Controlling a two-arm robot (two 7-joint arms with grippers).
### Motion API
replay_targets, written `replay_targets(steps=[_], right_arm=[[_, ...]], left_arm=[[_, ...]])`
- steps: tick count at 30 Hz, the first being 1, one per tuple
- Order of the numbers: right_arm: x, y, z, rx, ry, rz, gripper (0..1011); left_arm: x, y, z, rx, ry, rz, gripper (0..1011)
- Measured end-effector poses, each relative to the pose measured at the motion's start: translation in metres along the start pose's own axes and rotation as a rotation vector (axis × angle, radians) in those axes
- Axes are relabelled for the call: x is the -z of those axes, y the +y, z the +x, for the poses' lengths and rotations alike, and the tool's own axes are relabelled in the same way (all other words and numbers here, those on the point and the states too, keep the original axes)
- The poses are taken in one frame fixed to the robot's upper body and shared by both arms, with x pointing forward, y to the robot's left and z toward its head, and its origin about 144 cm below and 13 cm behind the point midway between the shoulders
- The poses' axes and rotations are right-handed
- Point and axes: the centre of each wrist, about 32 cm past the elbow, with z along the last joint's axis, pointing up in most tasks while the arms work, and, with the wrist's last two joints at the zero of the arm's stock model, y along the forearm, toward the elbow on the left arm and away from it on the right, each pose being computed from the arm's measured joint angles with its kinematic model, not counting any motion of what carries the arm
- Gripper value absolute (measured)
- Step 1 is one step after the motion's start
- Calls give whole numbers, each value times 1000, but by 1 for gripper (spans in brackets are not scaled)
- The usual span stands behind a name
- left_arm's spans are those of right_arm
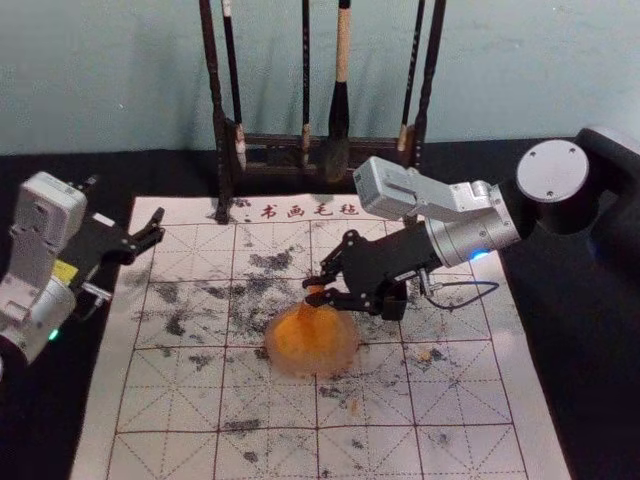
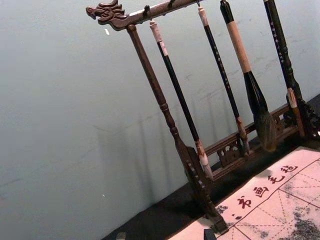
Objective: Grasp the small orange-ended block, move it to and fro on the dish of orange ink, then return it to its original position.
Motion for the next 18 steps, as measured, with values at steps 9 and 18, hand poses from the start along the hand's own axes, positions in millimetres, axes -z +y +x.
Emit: replay_targets(steps=[9,18], right_arm=[[0,-4,-1,9,-1,-1,129],[-2,-8,-2,20,-4,6,129]], left_arm=[[0,0,0,0,0,0,1001],[0,0,0,0,0,0,1001]])
